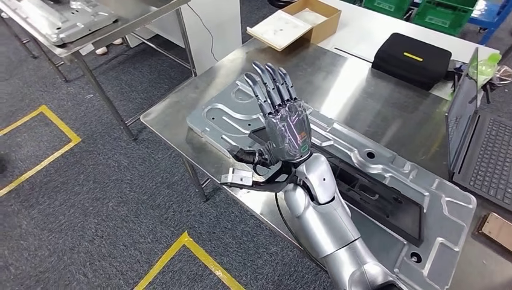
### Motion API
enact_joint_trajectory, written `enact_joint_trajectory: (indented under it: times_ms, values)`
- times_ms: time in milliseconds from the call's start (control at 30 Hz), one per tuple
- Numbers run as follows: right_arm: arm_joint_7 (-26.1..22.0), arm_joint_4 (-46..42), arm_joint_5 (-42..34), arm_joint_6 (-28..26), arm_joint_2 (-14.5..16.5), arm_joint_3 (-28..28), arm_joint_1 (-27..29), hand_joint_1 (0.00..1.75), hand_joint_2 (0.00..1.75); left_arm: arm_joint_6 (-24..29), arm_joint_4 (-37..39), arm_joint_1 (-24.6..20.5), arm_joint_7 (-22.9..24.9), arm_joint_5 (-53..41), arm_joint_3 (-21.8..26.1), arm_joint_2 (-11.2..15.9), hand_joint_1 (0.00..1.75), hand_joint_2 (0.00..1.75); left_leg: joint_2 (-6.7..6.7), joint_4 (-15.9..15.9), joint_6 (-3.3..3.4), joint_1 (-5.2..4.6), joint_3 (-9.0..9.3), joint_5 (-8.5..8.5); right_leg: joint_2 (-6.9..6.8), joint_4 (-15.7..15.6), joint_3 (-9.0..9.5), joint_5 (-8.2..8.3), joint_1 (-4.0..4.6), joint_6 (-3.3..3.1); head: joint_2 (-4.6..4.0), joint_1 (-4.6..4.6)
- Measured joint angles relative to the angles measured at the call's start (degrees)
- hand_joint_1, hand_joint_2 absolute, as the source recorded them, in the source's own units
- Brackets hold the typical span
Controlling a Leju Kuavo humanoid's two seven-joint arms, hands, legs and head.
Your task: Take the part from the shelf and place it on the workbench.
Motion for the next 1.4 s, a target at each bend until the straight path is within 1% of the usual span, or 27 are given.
enact_joint_trajectory:
  times_ms: [67, 100, 133, 200, 267, 367, 400, 433, 467, 500, 567, 633, 700, 733, 800, 867, 900, 933, 967, 1000, 1033, 1100, 1167, 1233, 1300, 1367, 1400]
  values:
    - [0.09, 0.0, 0.19, 0.0, -0.02, 0.05, -0.17, 0.0, 0.0, -0.04, 0.0, -0.02, 0.01, -0.04, 0.06, -0.02, 0.0, 0.0, 2.08, -6.31, 0.33, -0.32, 3.27, 2.09, -0.92, 0.58, -0.09, -0.46, 0.29, 0.45, 0.0, 0.03]
    - [0.14, 0.01, 0.22, 0.0, -0.03, 0.11, -0.31, 0.0, 0.0, -0.05, 0.0, -0.05, 0.02, -0.05, 0.1, -0.03, 0.0, 0.0, 2.81, -7.95, 0.66, -0.5, 3.99, 2.33, -1.37, 0.8, -0.15, -0.61, 0.51, 0.7, 0.0, 0.05]
    - [0.23, 0.04, 0.23, 0.0, -0.05, 0.19, -0.46, 0.0, 0.0, -0.09, 0.0, -0.07, 0.05, -0.05, 0.15, -0.05, 0.0, 0.0, 2.9, -8.45, 1.02, -0.69, 4.06, 2.12, -1.86, 0.9, -0.18, -0.69, 0.72, 0.93, 0.0, 0.08]
    - [0.41, 0.21, 0.27, 0.0, 0.02, 0.5, -0.73, 0.0, 0.0, -0.17, 0.0, -0.01, 0.17, -0.04, 0.33, -0.07, 0.0, 0.0, 1.81, -8.72, 1.82, -0.7, 3.93, 2.39, -2.95, 0.9, -0.12, -0.82, 0.86, 1.41, 0.0, 0.11]
    - [0.49, 0.45, 0.28, 0.0, 0.18, 0.75, -1.03, 0.0, 0.0, -0.22, 0.0, 0.03, 0.35, 0.02, 0.5, -0.14, 0.0, 0.0, 0.69, -9.08, 2.48, -0.5, 4.01, 2.74, -1.6, 2.35, -0.61, -2.12, 0.55, 2.04, 0.0, 0.12]
    - [0.35, 1.27, 0.35, 0.0, 0.33, 0.84, -1.6, 0.0, 0.0, 0.06, 0.0, 0.02, 0.68, 0.48, 0.79, -0.2, 0.0, 0.0, -0.9, -9.25, 3.0, -0.29, 3.95, 3.02, 2.53, 11.74, -5.05, -6.85, 0.24, 2.56, 0.0, 0.15]
    - [0.15, 1.79, 0.45, 0.0, 0.36, 0.85, -1.69, 0.0, 0.0, 0.38, 0.0, 0.05, 0.78, 0.82, 1.05, -0.2, 0.0, 0.0, -1.53, -9.24, 3.07, -0.3, 3.92, 3.05, 2.97, 14.79, -6.69, -7.73, 0.25, 2.57, 0.0, 0.15]
    - [-0.13, 2.34, 0.58, 0.0, 0.44, 0.85, -1.75, 0.0, 0.0, 0.77, 0.0, 0.1, 0.85, 1.18, 1.4, -0.2, 0.0, 0.0, -2.21, -9.23, 3.09, -0.32, 3.92, 3.07, 3.16, 16.22, -7.56, -7.59, 0.25, 2.51, 0.0, 0.15]
    - [-0.48, 2.86, 0.74, 0.0, 0.62, 0.85, -1.85, 0.0, 0.0, 1.14, 0.0, 0.14, 0.89, 1.48, 1.78, -0.2, 0.0, 0.0, -2.91, -9.22, 3.1, -0.33, 3.95, 3.09, 3.31, 15.49, -7.4, -6.36, 0.26, 2.38, 0.0, 0.16]
    - [-0.8, 3.32, 0.88, 0.0, 0.93, 0.85, -2.09, 0.0, 0.0, 1.39, 0.0, 0.16, 0.9, 1.73, 2.17, -0.2, 0.0, 0.0, -3.61, -9.21, 3.08, -0.34, 3.99, 3.11, 3.7, 12.68, -6.2, -4.27, 0.27, 2.15, 0.0, 0.16]
    - [-1.24, 3.98, 0.96, 0.0, 1.59, 0.85, -2.93, 0.0, 0.0, 1.56, 0.0, 0.11, 0.94, 1.96, 2.78, -0.26, 0.0, 0.0, -4.8, -9.14, 2.89, -0.33, 3.91, 3.18, 5.99, 5.18, -2.88, -0.67, 0.2, 1.52, 0.0, 0.14]
    - [-1.56, 4.52, 0.41, 0.0, 1.93, 0.85, -3.7, 0.0, 0.0, 1.49, 0.0, 0.0, 1.02, 2.23, 3.29, -0.31, 0.0, 0.0, -5.86, -9.14, 2.36, -0.22, 3.53, 3.4, 7.65, 1.24, -1.15, 0.25, 0.24, 1.13, 0.0, 0.14]
    - [-1.87, 5.07, -0.52, 0.0, 2.32, 0.85, -4.11, 0.0, 0.0, 1.39, 0.0, 0.0, 1.1, 2.48, 3.81, -0.29, 0.0, 0.0, -6.92, -9.39, 1.59, -0.13, 3.2, 3.71, 6.95, 0.67, -0.87, 0.23, 0.27, 0.89, 0.0, 0.14]
    - [-2.02, 5.32, -0.85, 0.0, 2.67, 0.85, -4.31, 0.0, 0.0, 1.39, 0.0, 0.05, 1.11, 2.55, 4.08, -0.25, 0.0, 0.0, -6.85, -9.34, 1.29, -0.14, 3.1, 3.64, 6.37, 0.34, -0.73, 0.4, 0.13, 0.65, 0.0, 0.14]
    - [-2.28, 5.72, -1.16, 0.0, 3.4, 0.85, -4.8, 0.0, 0.0, 1.45, 0.0, 0.08, 1.05, 2.66, 4.56, -0.17, 0.0, 0.0, -4.77, -6.87, 0.76, -0.38, 1.93, 1.95, 5.06, -0.41, -0.36, 0.75, -0.21, 0.04, 0.0, -0.09]
    - [-2.4, 6.07, -1.24, 0.0, 3.68, 0.85, -5.08, 0.0, 0.0, 1.51, 0.0, 0.08, 0.98, 2.74, 4.86, -0.15, 0.0, 0.0, -2.05, -0.03, 0.35, -0.33, -1.21, -1.73, 3.55, -0.63, -0.19, 0.76, -0.1, -0.33, 0.0, -0.3]
    - [-2.43, 6.27, -1.27, 0.0, 3.68, 0.85, -5.12, 0.0, 0.0, 1.53, 0.0, 0.1, 0.95, 2.79, 4.95, -0.15, 0.0, 0.0, -1.46, 3.66, 0.15, -0.25, -2.96, -3.27, 2.75, -0.6, -0.2, 0.69, -0.02, -0.38, 0.0, -0.3]
    - [-2.44, 6.49, -1.29, 0.0, 3.69, 0.85, -5.11, 0.0, 0.0, 1.54, 0.0, 0.13, 0.93, 2.84, 5.03, -0.15, 0.0, 0.0, -1.17, 6.02, -0.01, -0.18, -4.06, -3.9, 1.97, -0.55, -0.2, 0.6, 0.01, -0.41, 0.0, -0.29]
    - [-2.44, 6.68, -1.31, 0.0, 3.7, 0.85, -5.11, 0.0, 0.0, 1.55, 0.0, 0.17, 0.92, 2.9, 5.11, -0.14, 0.0, 0.0, -0.97, 6.33, -0.13, -0.14, -4.11, -3.48, 1.23, -0.49, -0.18, 0.49, 0.02, -0.38, 0.0, -0.29]
    - [-2.44, 6.83, -1.32, 0.0, 3.74, 0.85, -5.13, 0.0, 0.0, 1.55, 0.0, 0.19, 0.91, 2.92, 5.19, -0.14, 0.0, 0.0, -0.66, 4.25, -0.16, -0.11, -2.9, -2.01, 0.55, -0.4, -0.11, 0.34, 0.0, -0.28, 0.0, -0.29]
    - [-2.44, 6.92, -1.32, 0.0, 3.82, 0.85, -5.16, 0.0, 0.0, 1.55, 0.0, 0.21, 0.91, 2.95, 5.25, -0.13, 0.0, 0.0, 0.05, 0.37, -0.1, -0.1, -0.75, 0.0, -0.07, -0.26, 0.0, 0.15, -0.01, -0.14, 0.0, -0.3]
    - [-2.44, 6.99, -1.37, 0.0, 3.98, 0.85, -5.31, 0.0, 0.0, 1.55, 0.0, 0.2, 0.91, 2.96, 5.31, -0.14, 0.0, 0.0, 2.24, -7.05, 0.43, -0.5, 3.29, 2.46, -1.05, 0.1, 0.13, -0.28, 0.28, 0.32, 0.0, -0.28]
    - [-2.48, 7.07, -1.52, 0.0, 4.06, 0.85, -5.45, 0.0, 0.0, 1.55, 0.0, 0.2, 0.87, 2.92, 5.32, -0.15, 0.0, 0.0, 3.02, -9.46, 1.16, -0.91, 4.37, 2.62, -1.89, 0.23, 0.2, -0.49, 0.61, 0.8, 0.0, -0.25]
    - [-2.71, 7.1, -1.97, -0.01, 4.05, 0.85, -5.44, 0.0, 0.0, 1.54, 0.0, 0.31, 0.83, 2.58, 5.33, -0.16, 0.0, 0.0, 1.84, -9.72, 1.81, -0.79, 4.31, 2.86, -2.56, 0.19, 0.38, -0.7, 0.61, 1.37, 0.0, -0.25]
    - [-3.56, 6.74, -3.34, -0.02, 3.55, 0.79, -5.14, 0.0, 0.0, 1.43, 0.01, 0.25, 0.79, 2.02, 5.33, -0.25, 0.0, 0.0, 0.81, -10.15, 2.45, -0.51, 4.48, 3.19, -0.74, 1.95, -0.2, -2.16, 0.36, 2.09, 0.0, -0.24]
    - [-4.74, 6.12, -5.4, -0.04, 2.18, 0.6, -4.35, 0.0, 0.0, 1.19, 0.02, -0.01, 0.72, 1.49, 5.32, -0.34, 0.0, 0.0, -0.25, -10.33, 2.94, -0.35, 4.5, 3.39, 2.2, 7.98, -2.99, -5.41, 0.07, 2.58, 0.0, -0.22]
    - [-5.19, 5.87, -6.22, -0.04, 1.24, 0.39, -3.77, 0.0, 0.0, 1.06, 0.02, -0.11, 0.68, 1.24, 5.32, -0.36, 0.0, 0.0, -0.9, -10.3, 3.08, -0.33, 4.46, 3.41, 2.94, 11.86, -4.95, -7.0, 0.02, 2.71, 0.0, -0.22]
